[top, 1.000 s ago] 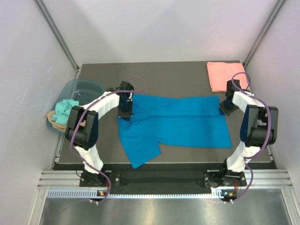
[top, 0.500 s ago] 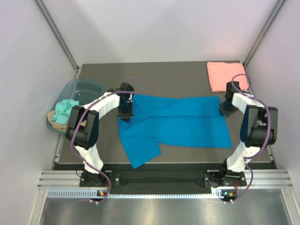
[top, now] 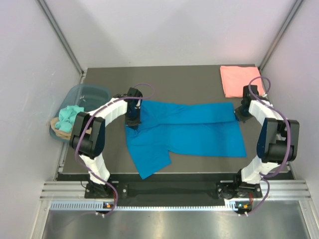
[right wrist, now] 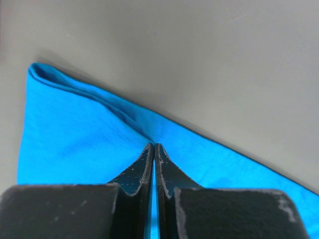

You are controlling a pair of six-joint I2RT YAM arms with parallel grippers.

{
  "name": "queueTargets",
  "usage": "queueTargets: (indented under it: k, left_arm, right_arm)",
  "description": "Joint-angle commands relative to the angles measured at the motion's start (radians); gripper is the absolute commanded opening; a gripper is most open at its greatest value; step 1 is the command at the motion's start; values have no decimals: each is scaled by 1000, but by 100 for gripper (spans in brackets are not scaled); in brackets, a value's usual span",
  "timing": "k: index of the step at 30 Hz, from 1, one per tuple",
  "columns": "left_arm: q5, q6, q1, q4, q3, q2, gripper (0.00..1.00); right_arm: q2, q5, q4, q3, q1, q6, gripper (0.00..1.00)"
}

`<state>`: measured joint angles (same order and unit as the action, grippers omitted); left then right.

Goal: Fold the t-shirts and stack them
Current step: Fold the tshirt

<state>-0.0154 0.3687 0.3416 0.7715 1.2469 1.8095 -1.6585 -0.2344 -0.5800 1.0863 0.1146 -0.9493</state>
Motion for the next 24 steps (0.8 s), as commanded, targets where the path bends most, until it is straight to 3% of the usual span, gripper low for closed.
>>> queueTargets:
  k: [1, 5, 6, 12, 16, 18, 19, 20, 24]
  left_arm:
    - [11, 15, 0, 23, 3, -7, 4]
    - [147, 13, 0, 35, 23, -27, 24]
    - [160, 12, 0, 44, 28, -38, 26]
    - [31, 1, -1, 57, 68, -150, 43]
    - [63, -11, -27, 22, 36, -150, 43]
    - [183, -20, -38, -40, -25, -157, 43]
    - [328, -19, -44, -108, -47, -162, 43]
    - [357, -20, -42, -126, -62, -161, 43]
    - [298, -50, -33, -98, -64, -98, 43]
  right_arm:
    - [6, -16, 22, -14, 8, 14, 0]
    - [-29, -2, 8, 7, 11, 32, 14]
    - [-29, -3, -4, 23, 13, 37, 22]
    - [22, 35, -29, 78, -19, 104, 36]
    - [81, 61, 29, 80, -183, 135, 43]
    - [94, 64, 72, 93, -260, 133, 45]
    - [86, 55, 74, 107, -336, 130, 46]
    - [77, 47, 68, 128, -372, 116, 46]
    - [10, 53, 95, 239, -536, 138, 47]
